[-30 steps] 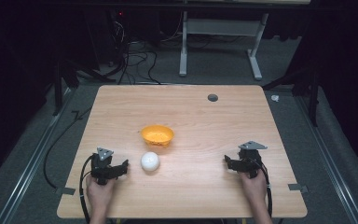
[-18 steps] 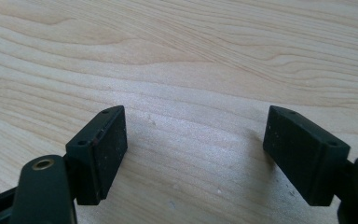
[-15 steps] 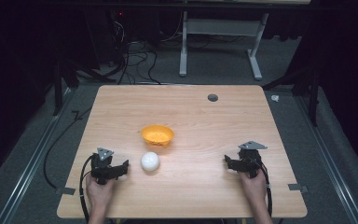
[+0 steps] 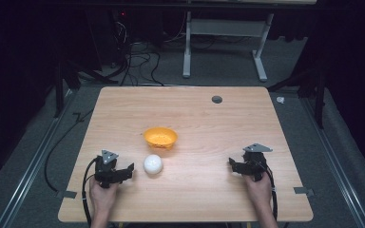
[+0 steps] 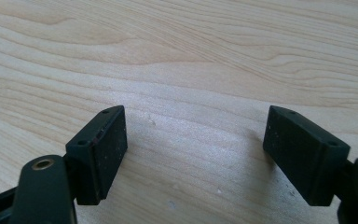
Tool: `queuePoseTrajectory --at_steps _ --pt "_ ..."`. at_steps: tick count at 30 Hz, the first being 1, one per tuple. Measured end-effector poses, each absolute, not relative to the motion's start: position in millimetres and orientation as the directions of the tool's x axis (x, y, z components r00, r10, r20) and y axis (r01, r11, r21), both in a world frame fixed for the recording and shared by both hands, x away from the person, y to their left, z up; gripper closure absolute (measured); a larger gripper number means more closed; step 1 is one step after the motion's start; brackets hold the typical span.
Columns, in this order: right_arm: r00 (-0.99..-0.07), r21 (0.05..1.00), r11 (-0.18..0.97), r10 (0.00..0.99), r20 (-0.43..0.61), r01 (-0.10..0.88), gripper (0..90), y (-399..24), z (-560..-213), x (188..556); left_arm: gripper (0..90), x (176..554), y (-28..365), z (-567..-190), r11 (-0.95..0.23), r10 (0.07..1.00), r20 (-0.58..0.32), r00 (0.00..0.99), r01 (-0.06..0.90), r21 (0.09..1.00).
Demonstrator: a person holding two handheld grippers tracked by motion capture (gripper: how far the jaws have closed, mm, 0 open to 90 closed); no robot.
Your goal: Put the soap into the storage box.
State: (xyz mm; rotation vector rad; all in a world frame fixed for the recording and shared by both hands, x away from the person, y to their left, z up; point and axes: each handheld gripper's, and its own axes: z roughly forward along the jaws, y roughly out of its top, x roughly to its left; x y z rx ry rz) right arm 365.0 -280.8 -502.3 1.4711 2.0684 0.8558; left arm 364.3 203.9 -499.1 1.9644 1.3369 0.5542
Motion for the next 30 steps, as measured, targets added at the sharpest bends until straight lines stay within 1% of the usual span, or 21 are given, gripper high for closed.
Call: queuePoseTrajectory --at_steps 9,19,30 --pt "-0.323 0.713 0.235 0.946 -0.012 0.661 22.5 -280.8 -502.3 365.0 14.8 359.8 200.2 -493.3 -0.253 0.911 -0.032 0.412 0.616 0.746" --pt "-0.323 0.713 0.235 0.946 -0.012 0.661 22.5 -280.8 -502.3 365.0 14.7 348.3 193.1 -482.2 -0.253 0.884 -0.062 0.463 0.587 0.769" --pt "-0.323 0.713 0.235 0.946 -0.012 0.661 22.5 -280.8 -502.3 365.0 14.4 341.1 184.0 -473.9 -0.276 0.854 -0.069 0.515 0.563 0.779"
